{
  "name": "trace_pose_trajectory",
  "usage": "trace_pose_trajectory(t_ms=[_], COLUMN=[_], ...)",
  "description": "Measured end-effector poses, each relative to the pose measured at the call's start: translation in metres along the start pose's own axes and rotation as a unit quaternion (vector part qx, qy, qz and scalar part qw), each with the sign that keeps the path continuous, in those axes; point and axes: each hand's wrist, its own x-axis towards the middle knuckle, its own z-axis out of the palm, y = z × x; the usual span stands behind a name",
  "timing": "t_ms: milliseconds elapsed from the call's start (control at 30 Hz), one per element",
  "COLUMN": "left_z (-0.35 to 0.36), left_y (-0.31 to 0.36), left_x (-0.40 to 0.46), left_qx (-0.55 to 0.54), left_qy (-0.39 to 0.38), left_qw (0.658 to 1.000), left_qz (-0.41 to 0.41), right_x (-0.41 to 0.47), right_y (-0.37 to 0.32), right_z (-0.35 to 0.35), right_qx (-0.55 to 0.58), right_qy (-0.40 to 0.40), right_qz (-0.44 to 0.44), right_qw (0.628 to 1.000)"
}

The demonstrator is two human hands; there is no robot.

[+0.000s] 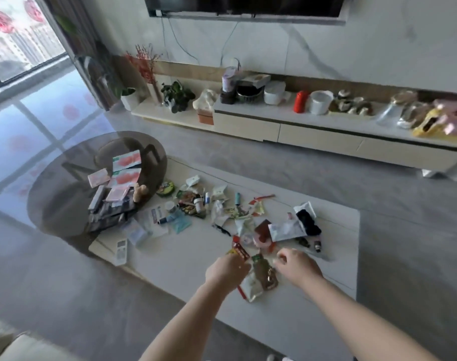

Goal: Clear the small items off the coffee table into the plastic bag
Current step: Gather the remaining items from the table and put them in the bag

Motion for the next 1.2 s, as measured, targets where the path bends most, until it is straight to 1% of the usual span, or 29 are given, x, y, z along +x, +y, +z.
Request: trace_pose_trajectory(t_ms=[133, 267, 367, 467, 667, 800, 900, 967, 1067, 1200], left_z=[0.023, 0.035, 0.040, 0.048, 0.078, 0.103, 0.125, 0.139, 0.160, 0.186], left_y=[0.044, 0.075, 0.087, 0.096, 0.111, 0.113, 0.112, 0.110, 0.106, 0.103], left_x=[0.012, 0.037, 0.063, 0.099, 0.183, 0.239, 0.276, 0.298, 0.332, 0.376], left_qx=[-0.005, 0.010, 0.016, -0.018, -0.010, 0.003, -0.031, -0.041, -0.047, 0.014], left_qy=[-0.017, -0.015, -0.021, -0.033, -0.054, -0.073, -0.090, -0.098, -0.070, -0.028], left_qw=[1.000, 1.000, 1.000, 0.999, 0.997, 0.995, 0.994, 0.993, 0.995, 0.996], left_qz=[0.006, 0.006, 0.013, 0.027, 0.060, 0.068, 0.043, 0.042, 0.049, 0.088], right_x=[0.004, 0.021, 0.038, 0.060, 0.117, 0.162, 0.195, 0.216, 0.250, 0.292], right_y=[0.054, 0.086, 0.101, 0.116, 0.145, 0.162, 0.177, 0.189, 0.207, 0.227], right_z=[-0.017, -0.024, -0.025, -0.023, -0.003, 0.017, 0.034, 0.046, 0.067, 0.094], right_qx=[0.025, 0.067, 0.101, 0.120, 0.156, 0.165, 0.173, 0.181, 0.188, 0.174], right_qy=[0.000, 0.004, 0.011, 0.017, 0.025, 0.030, 0.040, 0.045, 0.048, 0.064], right_qz=[0.053, 0.091, 0.117, 0.141, 0.183, 0.183, 0.188, 0.193, 0.190, 0.169], right_qw=[0.998, 0.994, 0.988, 0.983, 0.970, 0.969, 0.966, 0.963, 0.962, 0.968])
